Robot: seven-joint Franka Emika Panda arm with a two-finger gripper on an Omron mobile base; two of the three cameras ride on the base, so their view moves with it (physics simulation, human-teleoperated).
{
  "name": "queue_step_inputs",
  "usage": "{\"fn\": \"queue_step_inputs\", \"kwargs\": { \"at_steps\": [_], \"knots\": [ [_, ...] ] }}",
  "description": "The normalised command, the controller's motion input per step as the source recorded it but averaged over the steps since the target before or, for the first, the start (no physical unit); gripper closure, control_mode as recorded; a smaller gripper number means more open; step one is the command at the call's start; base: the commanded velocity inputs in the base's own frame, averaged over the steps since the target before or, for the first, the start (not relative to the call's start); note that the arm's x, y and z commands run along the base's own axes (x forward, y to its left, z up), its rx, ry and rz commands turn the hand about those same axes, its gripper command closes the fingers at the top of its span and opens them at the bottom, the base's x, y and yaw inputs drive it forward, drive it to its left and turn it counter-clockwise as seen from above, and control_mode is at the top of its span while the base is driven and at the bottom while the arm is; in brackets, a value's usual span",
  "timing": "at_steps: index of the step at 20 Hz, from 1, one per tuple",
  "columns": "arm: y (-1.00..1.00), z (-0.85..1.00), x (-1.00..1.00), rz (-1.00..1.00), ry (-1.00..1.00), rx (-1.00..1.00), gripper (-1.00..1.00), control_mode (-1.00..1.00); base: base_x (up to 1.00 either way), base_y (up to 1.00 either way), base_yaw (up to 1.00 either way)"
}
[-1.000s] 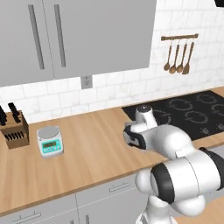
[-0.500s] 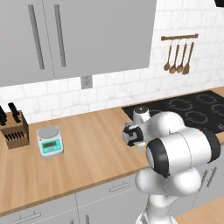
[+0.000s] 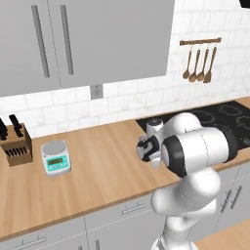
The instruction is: Take the meat container that has the chicken drumstick and place it on the second highest rack of the freezer. Then take the vegetable container that has the carrot and broccoli and place it on the highest rack of the freezer.
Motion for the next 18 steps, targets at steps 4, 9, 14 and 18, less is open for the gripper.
{"fn": "queue_step_inputs", "kwargs": {
  "at_steps": [4,9,14,18],
  "knots": [
    [0.00,-0.16,0.04,0.00,0.03,0.00,1.00,-1.00,0.00,0.00,0.00],
    [0.00,0.00,0.00,0.00,0.00,0.00,1.00,-1.00,0.00,0.00,0.00],
    [0.00,0.02,-0.06,-0.01,0.00,0.00,1.00,-1.00,0.00,0.00,0.00],
    [-0.03,0.46,-0.93,0.00,-0.11,0.00,1.00,-1.00,0.00,0.00,0.00]
  ]
}}
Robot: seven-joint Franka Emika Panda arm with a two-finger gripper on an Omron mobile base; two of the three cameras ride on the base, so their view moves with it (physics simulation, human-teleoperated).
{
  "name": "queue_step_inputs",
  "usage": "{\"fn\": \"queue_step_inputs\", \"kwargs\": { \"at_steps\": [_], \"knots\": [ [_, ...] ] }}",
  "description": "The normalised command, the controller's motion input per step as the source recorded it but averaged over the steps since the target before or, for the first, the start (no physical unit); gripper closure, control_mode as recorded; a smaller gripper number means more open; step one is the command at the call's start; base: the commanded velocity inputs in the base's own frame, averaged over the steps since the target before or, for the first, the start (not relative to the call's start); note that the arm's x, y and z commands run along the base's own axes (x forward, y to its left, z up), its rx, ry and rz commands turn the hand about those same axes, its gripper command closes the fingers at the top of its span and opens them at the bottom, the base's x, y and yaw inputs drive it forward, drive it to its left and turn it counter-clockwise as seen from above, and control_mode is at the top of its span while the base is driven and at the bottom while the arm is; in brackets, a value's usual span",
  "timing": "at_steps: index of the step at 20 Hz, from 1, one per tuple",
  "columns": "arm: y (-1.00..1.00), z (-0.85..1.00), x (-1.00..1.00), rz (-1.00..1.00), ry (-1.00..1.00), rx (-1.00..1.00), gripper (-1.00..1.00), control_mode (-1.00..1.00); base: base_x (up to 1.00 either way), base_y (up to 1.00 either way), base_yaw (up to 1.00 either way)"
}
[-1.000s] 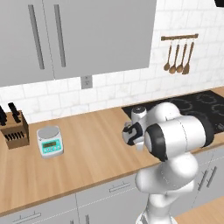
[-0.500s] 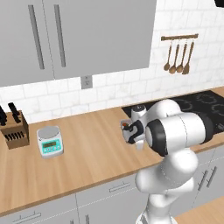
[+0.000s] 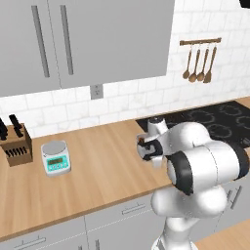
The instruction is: Take the meat container that has the chicken drumstick and place it on the second highest rack of the freezer. Then take the vegetable container that has the carrot and broccoli and place it on the highest rack of the freezer.
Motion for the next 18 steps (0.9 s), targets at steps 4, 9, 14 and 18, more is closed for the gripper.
{"fn": "queue_step_inputs", "kwargs": {
  "at_steps": [4,9,14,18],
  "knots": [
    [-0.08,0.96,-0.86,0.02,-0.24,0.03,1.00,-1.00,0.00,0.00,0.00],
    [-0.12,1.00,-0.73,0.06,-0.11,0.04,1.00,-1.00,0.00,0.00,0.00],
    [-0.11,0.99,-0.64,0.10,-0.05,0.03,1.00,-1.00,0.00,0.00,0.00],
    [-0.04,0.86,-0.53,0.10,0.02,0.00,1.00,-1.00,0.00,0.00,0.00]
  ]
}}
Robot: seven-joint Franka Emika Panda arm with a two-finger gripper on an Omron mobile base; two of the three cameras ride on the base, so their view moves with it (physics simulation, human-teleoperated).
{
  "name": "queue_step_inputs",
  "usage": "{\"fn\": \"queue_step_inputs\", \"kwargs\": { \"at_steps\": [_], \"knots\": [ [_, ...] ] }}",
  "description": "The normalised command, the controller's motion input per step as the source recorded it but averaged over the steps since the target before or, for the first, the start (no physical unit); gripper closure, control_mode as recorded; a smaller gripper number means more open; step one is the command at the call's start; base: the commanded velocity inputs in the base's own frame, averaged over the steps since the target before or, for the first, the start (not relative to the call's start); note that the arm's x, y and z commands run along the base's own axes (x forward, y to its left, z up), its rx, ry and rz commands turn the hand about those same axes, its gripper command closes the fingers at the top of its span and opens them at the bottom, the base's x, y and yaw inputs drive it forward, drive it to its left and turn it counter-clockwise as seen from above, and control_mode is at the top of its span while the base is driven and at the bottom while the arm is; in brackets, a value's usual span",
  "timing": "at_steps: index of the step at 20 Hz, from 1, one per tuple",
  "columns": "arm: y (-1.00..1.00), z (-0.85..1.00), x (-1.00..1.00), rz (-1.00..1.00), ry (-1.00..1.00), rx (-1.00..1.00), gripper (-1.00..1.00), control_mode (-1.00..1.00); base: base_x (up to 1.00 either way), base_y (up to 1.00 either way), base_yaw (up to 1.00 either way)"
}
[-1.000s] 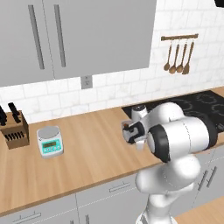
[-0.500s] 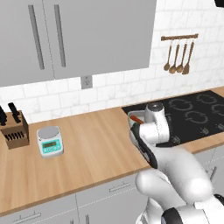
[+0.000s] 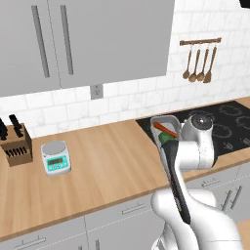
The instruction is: Take the meat container that has the chicken drumstick and place it on the second highest rack of the freezer. Then take the vegetable container that has the carrot and broccoli and place it on the highest rack of the freezer.
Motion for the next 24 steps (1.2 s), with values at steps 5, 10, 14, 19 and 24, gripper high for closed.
{"fn": "queue_step_inputs", "kwargs": {
  "at_steps": [5,10,14,19,24],
  "knots": [
    [0.00,0.83,-0.52,0.08,0.19,0.00,1.00,-1.00,0.00,0.00,0.00],
    [0.00,0.19,-0.19,0.05,0.07,0.00,1.00,1.00,-0.41,0.02,0.11],
    [0.00,0.00,0.00,0.00,0.00,0.00,1.00,1.00,-1.00,0.19,0.28],
    [0.00,0.00,0.00,0.00,0.00,0.00,1.00,1.00,-0.96,0.68,0.29],
    [0.00,0.00,0.00,0.00,0.00,0.00,1.00,1.00,-0.42,1.00,0.17]
  ]
}}
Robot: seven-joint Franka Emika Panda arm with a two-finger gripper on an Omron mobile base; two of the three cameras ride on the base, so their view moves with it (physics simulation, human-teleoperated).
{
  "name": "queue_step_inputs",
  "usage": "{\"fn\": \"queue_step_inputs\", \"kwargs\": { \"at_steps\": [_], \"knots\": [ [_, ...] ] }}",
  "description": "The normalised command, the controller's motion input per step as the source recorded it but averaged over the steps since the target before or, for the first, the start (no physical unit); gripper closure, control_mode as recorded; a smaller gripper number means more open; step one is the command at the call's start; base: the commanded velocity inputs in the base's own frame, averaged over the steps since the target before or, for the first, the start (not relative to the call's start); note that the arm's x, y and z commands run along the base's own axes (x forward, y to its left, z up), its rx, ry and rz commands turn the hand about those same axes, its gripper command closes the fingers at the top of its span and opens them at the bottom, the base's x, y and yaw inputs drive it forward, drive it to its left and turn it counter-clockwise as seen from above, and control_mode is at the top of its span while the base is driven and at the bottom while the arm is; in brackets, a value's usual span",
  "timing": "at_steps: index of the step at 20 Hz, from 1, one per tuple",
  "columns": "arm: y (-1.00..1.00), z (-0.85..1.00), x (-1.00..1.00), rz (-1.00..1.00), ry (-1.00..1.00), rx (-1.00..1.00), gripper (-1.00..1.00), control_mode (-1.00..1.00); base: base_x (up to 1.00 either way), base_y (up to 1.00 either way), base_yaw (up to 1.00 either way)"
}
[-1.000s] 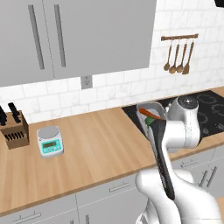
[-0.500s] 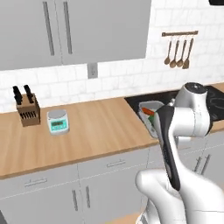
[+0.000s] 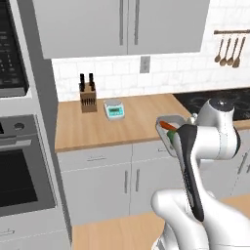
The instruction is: Take the meat container that has the chicken drumstick and place it on the second highest rack of the freezer. Then take the vegetable container that has the carrot and broccoli and place it on the highest rack of the freezer.
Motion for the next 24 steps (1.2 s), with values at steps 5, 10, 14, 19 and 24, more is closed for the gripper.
{"fn": "queue_step_inputs", "kwargs": {
  "at_steps": [5,10,14,19,24],
  "knots": [
    [0.00,0.00,0.00,0.00,0.00,0.00,1.00,1.00,-0.29,1.00,0.07],
    [0.00,0.00,0.00,0.00,0.00,0.00,1.00,1.00,-0.63,1.00,0.04],
    [0.00,0.00,0.00,0.00,0.00,0.00,1.00,1.00,-0.41,1.00,0.04],
    [0.00,0.00,0.00,0.00,0.00,0.00,1.00,1.00,-0.05,1.00,0.02],
    [0.00,0.00,0.00,0.00,0.00,0.00,1.00,1.00,-0.04,1.00,0.01]
  ]
}}
